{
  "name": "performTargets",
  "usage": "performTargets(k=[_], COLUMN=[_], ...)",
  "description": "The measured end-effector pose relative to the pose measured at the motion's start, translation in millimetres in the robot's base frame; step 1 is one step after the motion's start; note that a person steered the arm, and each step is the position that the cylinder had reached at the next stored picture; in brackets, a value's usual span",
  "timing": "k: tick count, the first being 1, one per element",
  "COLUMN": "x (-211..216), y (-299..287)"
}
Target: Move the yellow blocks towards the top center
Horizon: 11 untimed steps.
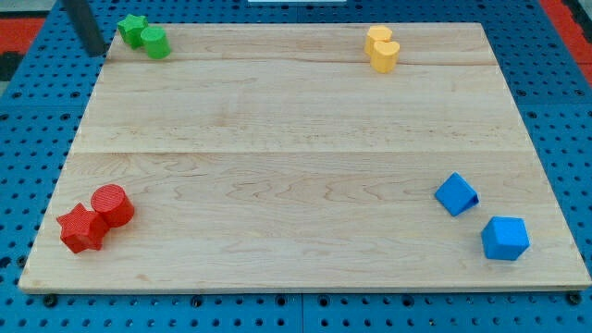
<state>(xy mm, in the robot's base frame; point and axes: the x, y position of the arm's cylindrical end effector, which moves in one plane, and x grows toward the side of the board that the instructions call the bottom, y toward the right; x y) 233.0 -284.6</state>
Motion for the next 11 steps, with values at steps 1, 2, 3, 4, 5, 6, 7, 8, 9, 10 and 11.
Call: performTargets(k=[1, 2, 3, 4, 5, 6, 7, 8, 9, 10, 11], x=[-28, -34, -24, -9, 11, 85, 121, 134, 109, 62, 17], y=[26, 38, 38, -11, -20, 26, 164, 315, 454, 489, 433])
